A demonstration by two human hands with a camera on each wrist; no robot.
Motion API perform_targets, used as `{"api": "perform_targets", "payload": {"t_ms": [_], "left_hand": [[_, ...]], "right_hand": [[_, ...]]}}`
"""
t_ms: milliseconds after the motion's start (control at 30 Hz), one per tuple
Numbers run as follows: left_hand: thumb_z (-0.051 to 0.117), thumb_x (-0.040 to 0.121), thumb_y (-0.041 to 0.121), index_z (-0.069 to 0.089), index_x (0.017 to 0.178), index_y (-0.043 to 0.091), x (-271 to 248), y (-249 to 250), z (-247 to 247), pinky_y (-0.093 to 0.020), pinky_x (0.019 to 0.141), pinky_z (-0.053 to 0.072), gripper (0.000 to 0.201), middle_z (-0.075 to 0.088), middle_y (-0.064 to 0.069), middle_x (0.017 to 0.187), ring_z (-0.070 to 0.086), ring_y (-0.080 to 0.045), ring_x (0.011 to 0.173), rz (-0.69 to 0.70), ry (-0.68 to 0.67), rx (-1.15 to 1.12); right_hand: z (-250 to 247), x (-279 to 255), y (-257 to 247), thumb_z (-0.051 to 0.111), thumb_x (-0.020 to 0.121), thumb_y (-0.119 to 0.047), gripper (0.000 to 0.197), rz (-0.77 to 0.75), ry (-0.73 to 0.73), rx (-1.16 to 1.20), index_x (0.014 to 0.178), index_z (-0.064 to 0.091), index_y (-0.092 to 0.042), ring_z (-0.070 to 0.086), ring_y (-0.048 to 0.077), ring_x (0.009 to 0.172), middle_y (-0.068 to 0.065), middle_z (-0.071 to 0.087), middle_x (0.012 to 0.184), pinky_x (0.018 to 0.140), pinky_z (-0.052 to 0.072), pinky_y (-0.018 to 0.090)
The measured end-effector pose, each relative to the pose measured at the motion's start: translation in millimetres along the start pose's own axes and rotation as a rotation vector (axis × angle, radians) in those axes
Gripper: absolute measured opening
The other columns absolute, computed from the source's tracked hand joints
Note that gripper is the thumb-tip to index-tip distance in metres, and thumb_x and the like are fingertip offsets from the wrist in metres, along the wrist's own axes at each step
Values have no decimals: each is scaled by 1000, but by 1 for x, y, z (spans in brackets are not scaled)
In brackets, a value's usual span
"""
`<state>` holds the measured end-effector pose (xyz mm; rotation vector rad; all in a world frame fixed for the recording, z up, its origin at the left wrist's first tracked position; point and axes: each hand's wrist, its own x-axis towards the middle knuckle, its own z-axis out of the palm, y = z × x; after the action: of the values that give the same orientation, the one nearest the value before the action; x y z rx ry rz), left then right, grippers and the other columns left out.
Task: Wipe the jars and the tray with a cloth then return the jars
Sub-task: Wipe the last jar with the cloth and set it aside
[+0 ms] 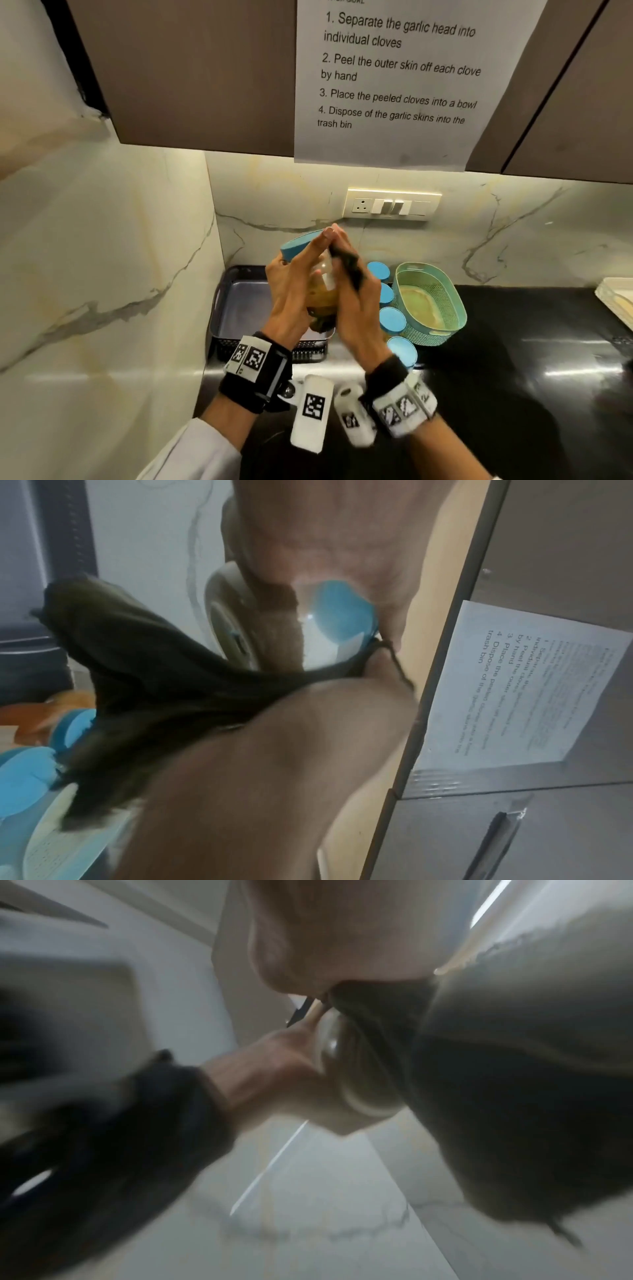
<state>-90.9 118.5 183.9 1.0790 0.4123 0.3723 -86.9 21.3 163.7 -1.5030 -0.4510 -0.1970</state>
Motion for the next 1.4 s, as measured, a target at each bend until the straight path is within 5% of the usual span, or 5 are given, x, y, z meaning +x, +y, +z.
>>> {"api": "perform_targets", "payload": {"t_ms": [333,500,733,1067,1400], "left_hand": [[98,47,64,71,109,5,5,-1,3,-51,96,61,90,78,-12,99,76,-32,100,-57,16,-84],[91,75,41,73,105,13,-5,-1,12,-44,83,66,45,81,-5,92,79,-20,86,-28,63,-51],[96,57,59,70,115,5,-6,5,16,-44,87,64,84,76,-12,100,75,-27,94,-51,13,-102],[95,60,53,77,113,13,-17,11,13,-48,95,62,68,81,-11,105,76,-32,105,-101,-147,88],[96,49,55,75,103,18,-9,1,6,-41,87,63,68,80,0,91,75,-23,93,-10,-85,77]], "right_hand": [[0,-18,14,51,105,-21,45,-349,-113,-219,150,51,-13,35,24,154,2,46,161,124,31,49],[-14,17,-3,52,101,-47,31,69,26,28,112,75,-30,66,17,83,6,74,89,74,54,50],[-10,-10,19,51,103,-19,49,-419,-67,-344,150,50,-6,33,28,155,6,42,163,122,33,59],[-43,20,-21,70,87,-31,31,443,79,401,110,78,-12,68,38,100,21,75,108,88,56,45],[-19,-18,-8,51,105,-32,45,-72,-9,4,147,57,-16,59,21,136,4,63,146,108,53,38]]}}
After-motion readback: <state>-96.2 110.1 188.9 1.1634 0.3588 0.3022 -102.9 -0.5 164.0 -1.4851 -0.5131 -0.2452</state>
